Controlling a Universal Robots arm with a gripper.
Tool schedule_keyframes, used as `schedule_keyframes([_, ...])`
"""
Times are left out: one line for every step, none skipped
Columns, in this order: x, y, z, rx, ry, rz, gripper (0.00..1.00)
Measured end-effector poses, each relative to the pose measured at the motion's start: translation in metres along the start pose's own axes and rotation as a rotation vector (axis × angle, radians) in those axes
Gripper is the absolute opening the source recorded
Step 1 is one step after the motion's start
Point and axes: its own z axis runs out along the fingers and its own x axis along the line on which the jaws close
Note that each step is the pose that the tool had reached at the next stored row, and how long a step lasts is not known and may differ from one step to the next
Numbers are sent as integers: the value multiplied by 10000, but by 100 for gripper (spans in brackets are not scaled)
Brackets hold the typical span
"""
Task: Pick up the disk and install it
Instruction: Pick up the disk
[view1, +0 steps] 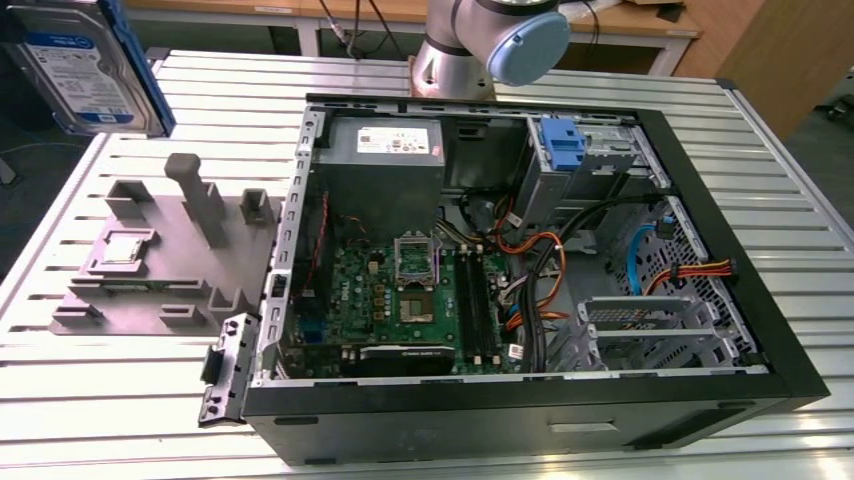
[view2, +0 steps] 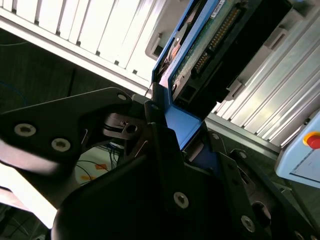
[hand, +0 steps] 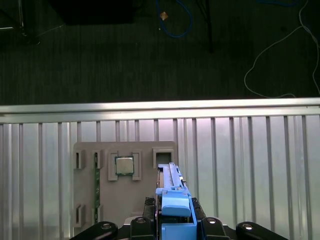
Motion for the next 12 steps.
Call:
schedule_keyframes([0,0,-5,0,1,0,37])
schedule_keyframes([0,0,-9,1,0,0,37])
schedule_keyframes([-1,0,-15,0,1,0,37])
schedule_keyframes([-1,1,-20,0,0,0,37])
schedule_keyframes([-1,1,-25,0,0,0,37])
schedule_keyframes([-1,1,-30,0,0,0,37])
schedule_keyframes([-1,1,-34,1,0,0,37])
schedule_keyframes([-1,1,-39,1,0,0,37])
schedule_keyframes([-2,1,-43,1,0,0,37])
schedule_keyframes([-2,1,-49,0,0,0,37])
schedule_keyframes([-2,1,-53,0,0,0,37])
schedule_keyframes([-2,1,-58,1,1,0,37])
